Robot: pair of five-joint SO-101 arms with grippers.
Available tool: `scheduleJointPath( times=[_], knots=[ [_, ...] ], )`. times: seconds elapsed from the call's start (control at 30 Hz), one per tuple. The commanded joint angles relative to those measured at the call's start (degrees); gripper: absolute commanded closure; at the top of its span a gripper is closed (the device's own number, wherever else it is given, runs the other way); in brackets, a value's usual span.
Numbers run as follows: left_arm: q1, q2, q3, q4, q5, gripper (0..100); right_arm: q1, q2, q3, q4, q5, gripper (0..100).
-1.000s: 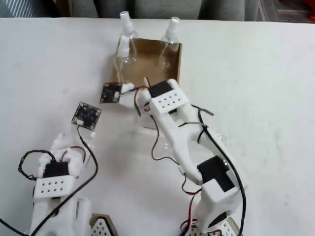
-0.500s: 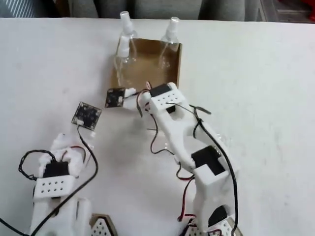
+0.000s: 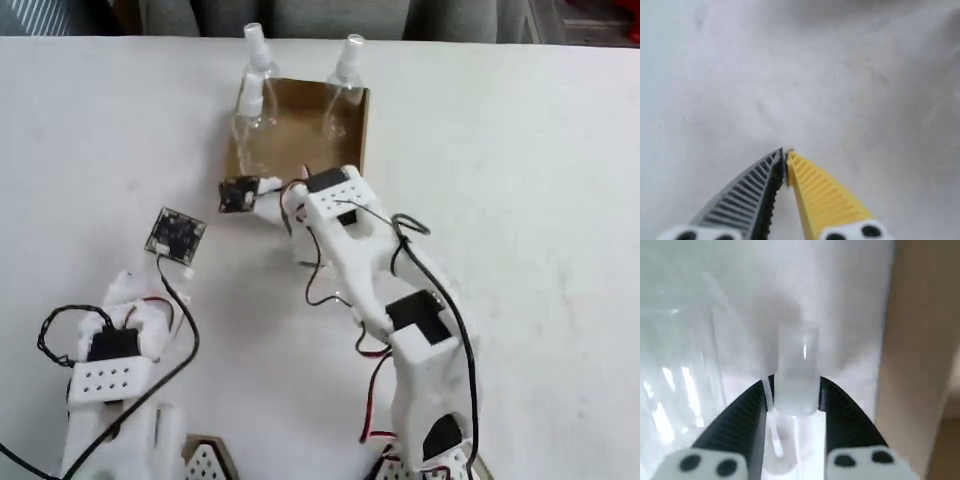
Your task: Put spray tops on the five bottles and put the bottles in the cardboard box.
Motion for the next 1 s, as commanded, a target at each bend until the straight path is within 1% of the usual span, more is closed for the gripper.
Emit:
scheduleJointPath(
  times=[0.0, 0.17, 0.33, 0.47, 0.6, 0.77, 0.83, 0.97],
  knots=[
    [-0.5, -0.1, -3.2, -0.4, -0.4, 98, 2.2, -8.1, -3.6, 3.8, -6.9, 98.1],
    [-0.5, -0.1, -3.0, -1.1, -0.4, 98, 7.6, -18.7, -3.6, 8.3, -17.3, 98.1],
    [-0.5, -0.1, -3.0, -1.1, -0.4, 98, 13.1, -25.5, -3.5, 15.8, -22.5, 98.1],
    [-0.5, -0.1, -3.0, -1.1, -0.4, 98, 19.7, -28.4, -3.5, 21.8, -26.1, 98.1],
    [-0.4, -0.1, -3.0, -1.0, -0.4, 98, 29.0, -30.2, -3.5, 24.9, -26.5, 98.1],
    [-0.3, -0.1, -3.0, -0.9, -0.4, 98, 44.3, -29.8, -3.4, 25.1, -25.9, 98.1],
    [-0.3, -0.1, -3.0, -0.9, -0.4, 98, 50.0, -28.4, -2.9, 24.4, -24.0, 98.1],
    [-0.2, -0.1, -3.0, -0.9, -0.4, 98, 59.0, -24.7, 1.3, 17.3, -18.3, 98.1]
  ],
)
